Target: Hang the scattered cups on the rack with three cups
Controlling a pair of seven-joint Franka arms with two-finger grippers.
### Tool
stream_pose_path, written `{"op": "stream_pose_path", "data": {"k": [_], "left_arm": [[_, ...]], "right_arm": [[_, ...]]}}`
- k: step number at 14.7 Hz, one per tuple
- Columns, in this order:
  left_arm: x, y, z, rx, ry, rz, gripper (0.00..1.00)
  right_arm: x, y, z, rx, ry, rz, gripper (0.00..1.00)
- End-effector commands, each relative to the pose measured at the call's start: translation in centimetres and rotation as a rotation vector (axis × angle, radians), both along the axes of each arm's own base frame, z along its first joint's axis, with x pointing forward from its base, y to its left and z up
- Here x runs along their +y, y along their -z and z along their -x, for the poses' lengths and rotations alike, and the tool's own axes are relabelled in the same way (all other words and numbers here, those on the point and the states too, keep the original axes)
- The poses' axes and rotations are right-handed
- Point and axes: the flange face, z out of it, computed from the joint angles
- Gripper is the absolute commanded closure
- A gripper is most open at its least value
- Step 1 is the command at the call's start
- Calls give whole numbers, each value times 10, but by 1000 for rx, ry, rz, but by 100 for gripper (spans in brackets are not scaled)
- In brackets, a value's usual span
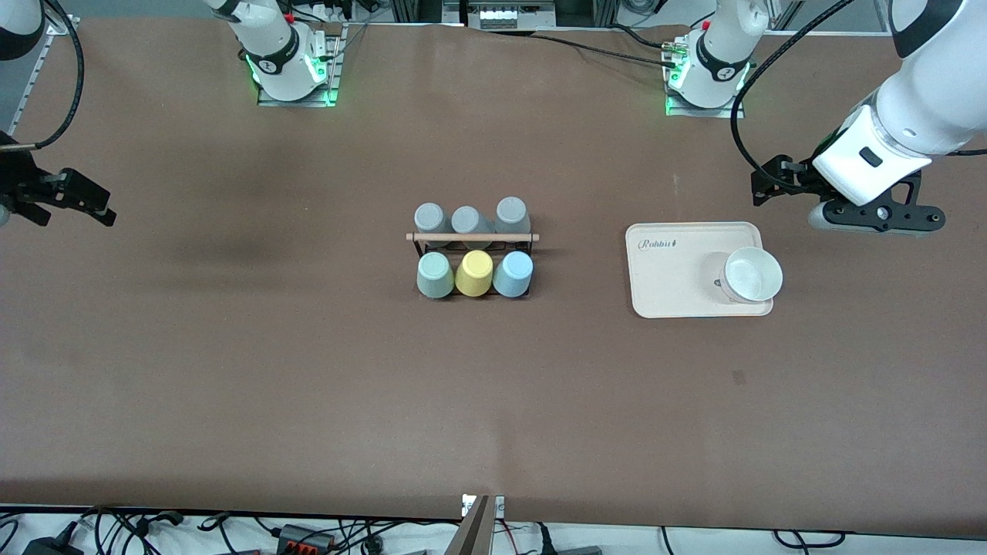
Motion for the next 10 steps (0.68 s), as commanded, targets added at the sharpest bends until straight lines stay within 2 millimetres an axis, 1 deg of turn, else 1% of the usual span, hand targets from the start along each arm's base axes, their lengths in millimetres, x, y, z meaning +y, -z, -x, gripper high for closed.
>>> {"op": "stream_pose_path", "data": {"k": [1, 3, 5, 10], "left_arm": [[2, -3, 3, -3, 9, 22, 0], [2, -4, 3, -5, 9, 22, 0], [2, -4, 3, -5, 9, 20, 0], [4, -4, 3, -5, 4, 22, 0]], "right_arm": [[3, -12, 11, 25, -18, 7, 0], [3, -18, 14, 36, -24, 7, 0], [10, -20, 10, 28, -30, 8, 0], [6, -24, 10, 12, -23, 11, 0]]}}
